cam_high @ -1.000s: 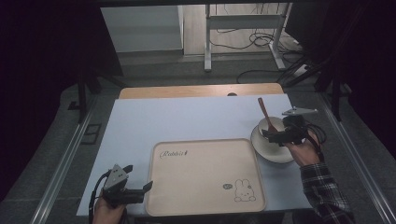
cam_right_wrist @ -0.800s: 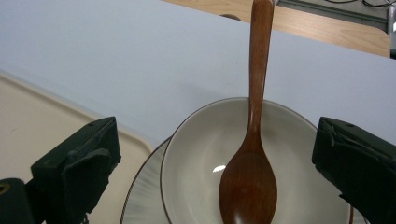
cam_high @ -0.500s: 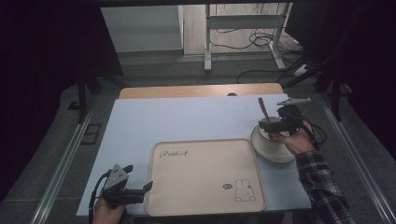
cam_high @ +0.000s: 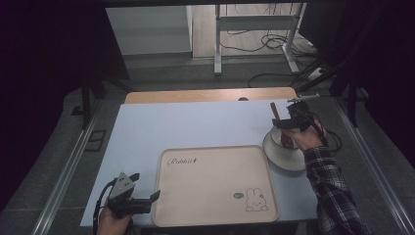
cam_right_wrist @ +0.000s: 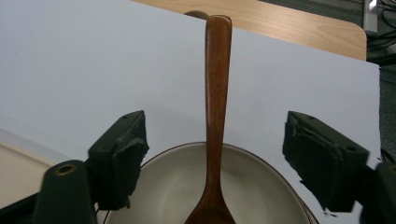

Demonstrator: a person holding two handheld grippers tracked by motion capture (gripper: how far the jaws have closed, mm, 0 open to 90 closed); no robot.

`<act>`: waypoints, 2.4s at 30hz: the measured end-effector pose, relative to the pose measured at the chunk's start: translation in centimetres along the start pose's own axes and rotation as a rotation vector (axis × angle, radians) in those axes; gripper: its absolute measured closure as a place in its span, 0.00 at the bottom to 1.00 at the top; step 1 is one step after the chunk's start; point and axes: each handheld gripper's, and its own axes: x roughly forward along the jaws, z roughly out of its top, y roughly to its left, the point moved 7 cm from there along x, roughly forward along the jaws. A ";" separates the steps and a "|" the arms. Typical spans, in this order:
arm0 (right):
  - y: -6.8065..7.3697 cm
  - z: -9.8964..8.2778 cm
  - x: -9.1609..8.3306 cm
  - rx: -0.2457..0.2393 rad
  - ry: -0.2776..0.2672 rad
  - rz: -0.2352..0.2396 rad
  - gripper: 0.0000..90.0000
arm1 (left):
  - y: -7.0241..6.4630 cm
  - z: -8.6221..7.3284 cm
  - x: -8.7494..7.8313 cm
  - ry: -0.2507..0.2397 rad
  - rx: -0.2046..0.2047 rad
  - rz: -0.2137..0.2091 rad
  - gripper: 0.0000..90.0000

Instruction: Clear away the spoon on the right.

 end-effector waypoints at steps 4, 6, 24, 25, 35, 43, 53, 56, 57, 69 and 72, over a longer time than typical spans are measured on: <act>-0.2 0.2 0.7 -0.018 0.022 -0.018 0.33 | 0.0 0.0 0.0 0.000 0.001 0.000 0.05; -0.3 0.3 1.0 -0.013 0.029 -0.028 0.38 | 0.0 0.0 0.0 0.000 0.001 0.000 0.05; -0.3 1.0 3.5 -0.035 0.095 -0.028 0.74 | 0.0 0.0 0.0 0.003 0.004 -0.001 0.05; -0.3 1.1 3.6 -0.042 0.098 -0.029 0.81 | 0.0 0.0 0.0 0.002 0.004 -0.001 0.05; 0.9 2.1 2.1 -0.089 0.097 0.004 0.87 | 0.0 0.0 0.0 0.005 0.008 0.001 0.05; 1.2 3.2 -0.2 -0.073 0.086 0.036 0.87 | 0.0 0.0 0.0 0.006 0.007 0.002 0.05; 1.8 4.1 -2.6 -0.079 0.104 0.069 0.87 | 0.0 0.0 0.0 0.007 0.009 0.003 0.05; 2.4 4.3 -3.7 -0.094 0.114 0.084 0.87 | 0.0 0.0 0.0 0.007 0.008 0.002 0.05; 2.4 4.3 -3.7 -0.094 0.114 0.084 0.87 | 0.0 0.0 0.0 0.007 0.008 0.002 0.05; 4.6 4.0 -7.0 -0.149 0.117 0.133 0.87 | 0.0 0.0 0.0 0.008 0.009 0.003 0.05; 4.9 4.0 -7.6 -0.151 0.119 0.143 0.87 | 0.0 0.0 0.0 0.008 0.010 0.003 0.05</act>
